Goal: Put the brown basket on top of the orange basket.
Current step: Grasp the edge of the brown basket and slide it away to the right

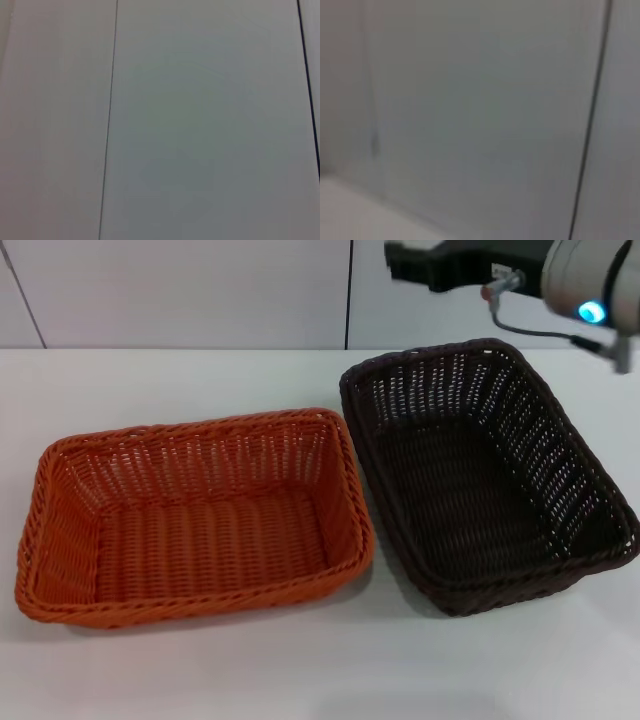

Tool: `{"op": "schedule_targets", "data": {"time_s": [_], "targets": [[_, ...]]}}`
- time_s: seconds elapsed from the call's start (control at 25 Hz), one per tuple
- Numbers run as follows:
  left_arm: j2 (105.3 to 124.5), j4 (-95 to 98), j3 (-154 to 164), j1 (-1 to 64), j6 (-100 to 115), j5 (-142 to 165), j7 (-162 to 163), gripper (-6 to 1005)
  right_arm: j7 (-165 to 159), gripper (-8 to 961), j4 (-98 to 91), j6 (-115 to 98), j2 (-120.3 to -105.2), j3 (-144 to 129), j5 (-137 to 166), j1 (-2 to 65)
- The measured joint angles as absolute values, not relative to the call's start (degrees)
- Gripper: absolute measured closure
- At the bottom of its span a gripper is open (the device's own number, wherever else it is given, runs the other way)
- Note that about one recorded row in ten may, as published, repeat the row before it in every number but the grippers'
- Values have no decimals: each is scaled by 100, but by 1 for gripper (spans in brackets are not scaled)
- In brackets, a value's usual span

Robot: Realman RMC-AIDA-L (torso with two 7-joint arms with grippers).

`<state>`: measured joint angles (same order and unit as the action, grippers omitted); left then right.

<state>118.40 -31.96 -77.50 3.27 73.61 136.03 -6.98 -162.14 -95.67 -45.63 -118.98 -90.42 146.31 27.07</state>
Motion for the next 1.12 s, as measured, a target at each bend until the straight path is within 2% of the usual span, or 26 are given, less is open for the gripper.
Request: {"op": "schedule_targets", "data": {"time_s": [0.12, 0.28, 0.52, 0.96, 1.12], "targets": [[11840, -3196, -7750, 327, 7361, 13603, -698, 187, -15937, 203, -10746, -7338, -11875, -8068, 14270, 3049], [11835, -2781, -7761, 538, 7397, 13474, -661, 188, -15639, 203, -11155, -8767, -11861, -7368, 13877, 3267], [11833, -2715, -7761, 558, 7400, 13434, -643, 188, -15237, 202, -10908, -10995, -11749, -6943, 13646, 3745], [11836, -2539, -7824, 505, 7379, 13227, -636, 189, -14885, 202, -10199, -11693, -11766, -7529, 14360, 4133], [11852, -2471, -7822, 550, 7359, 13171, -634, 189, -14289, 202, -10080, -11941, -11839, -7839, 14547, 4252]]}}
